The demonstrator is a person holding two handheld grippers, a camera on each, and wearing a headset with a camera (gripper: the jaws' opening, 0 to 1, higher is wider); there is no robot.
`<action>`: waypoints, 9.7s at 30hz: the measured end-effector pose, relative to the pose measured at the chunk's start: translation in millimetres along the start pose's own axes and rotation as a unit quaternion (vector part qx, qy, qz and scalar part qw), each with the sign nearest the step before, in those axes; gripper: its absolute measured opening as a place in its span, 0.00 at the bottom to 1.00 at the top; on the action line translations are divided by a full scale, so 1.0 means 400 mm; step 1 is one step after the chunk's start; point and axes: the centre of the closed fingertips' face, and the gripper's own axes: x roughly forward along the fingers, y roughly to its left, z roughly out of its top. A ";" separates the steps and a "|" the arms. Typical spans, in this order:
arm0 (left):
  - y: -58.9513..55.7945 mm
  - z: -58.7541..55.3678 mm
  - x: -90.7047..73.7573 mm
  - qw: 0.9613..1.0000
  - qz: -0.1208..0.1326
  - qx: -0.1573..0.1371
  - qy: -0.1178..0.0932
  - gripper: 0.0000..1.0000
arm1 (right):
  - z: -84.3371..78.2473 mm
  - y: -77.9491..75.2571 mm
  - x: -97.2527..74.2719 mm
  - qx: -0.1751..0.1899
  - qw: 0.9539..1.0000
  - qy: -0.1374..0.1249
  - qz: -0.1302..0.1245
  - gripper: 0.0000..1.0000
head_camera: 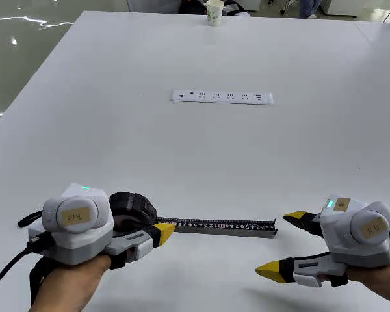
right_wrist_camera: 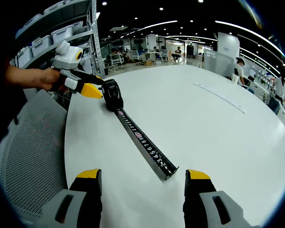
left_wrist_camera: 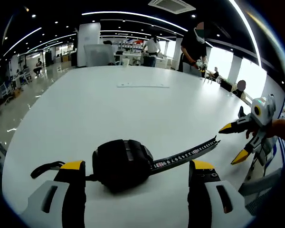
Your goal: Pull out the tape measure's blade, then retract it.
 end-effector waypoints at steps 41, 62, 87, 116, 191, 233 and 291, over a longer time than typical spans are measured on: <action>0.059 0.000 0.049 0.998 0.052 -0.033 0.019 0.56 | -0.028 -0.088 0.068 -0.116 0.990 0.046 0.062 0.14; 0.063 -0.011 0.077 0.996 0.067 -0.040 0.038 0.60 | -0.029 -0.090 0.067 -0.103 0.992 0.041 0.062 0.11; 0.065 -0.016 0.079 0.995 0.078 -0.032 0.050 0.58 | -0.033 -0.087 0.063 -0.109 0.991 0.041 0.066 0.09; 0.068 -0.021 0.075 0.995 0.070 -0.026 0.059 0.55 | -0.033 -0.084 0.062 -0.106 0.991 0.044 0.064 0.09; 0.068 -0.020 0.074 0.996 0.055 -0.044 0.063 0.56 | 0.054 -0.013 0.157 -0.126 0.988 0.032 0.085 0.10; 0.073 -0.022 0.075 0.995 0.047 -0.053 0.066 0.57 | 0.123 0.044 0.233 -0.131 0.985 0.019 0.109 0.10; 0.074 -0.022 0.073 0.995 0.041 -0.067 0.068 0.57 | 0.234 0.135 0.358 -0.148 0.980 -0.002 0.136 0.10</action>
